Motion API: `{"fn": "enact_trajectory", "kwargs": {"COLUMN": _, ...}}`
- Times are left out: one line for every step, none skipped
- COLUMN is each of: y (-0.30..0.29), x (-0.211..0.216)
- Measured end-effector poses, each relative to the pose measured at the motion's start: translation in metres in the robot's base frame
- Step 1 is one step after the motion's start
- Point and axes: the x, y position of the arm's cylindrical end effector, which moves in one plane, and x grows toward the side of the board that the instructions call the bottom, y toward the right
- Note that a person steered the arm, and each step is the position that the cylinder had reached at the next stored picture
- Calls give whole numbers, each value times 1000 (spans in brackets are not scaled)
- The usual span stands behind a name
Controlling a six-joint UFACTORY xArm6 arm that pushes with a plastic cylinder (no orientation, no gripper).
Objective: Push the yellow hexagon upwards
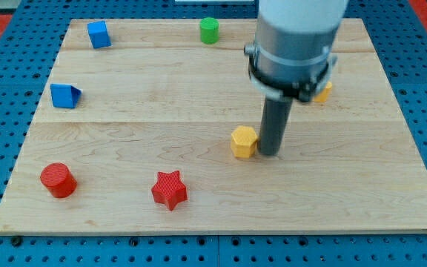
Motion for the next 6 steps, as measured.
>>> {"fn": "enact_trajectory", "kwargs": {"y": -13, "x": 15}}
{"fn": "enact_trajectory", "kwargs": {"y": 29, "x": 74}}
{"fn": "enact_trajectory", "kwargs": {"y": -31, "x": 67}}
{"fn": "enact_trajectory", "kwargs": {"y": -67, "x": 36}}
{"fn": "enact_trajectory", "kwargs": {"y": -61, "x": 11}}
{"fn": "enact_trajectory", "kwargs": {"y": -46, "x": 17}}
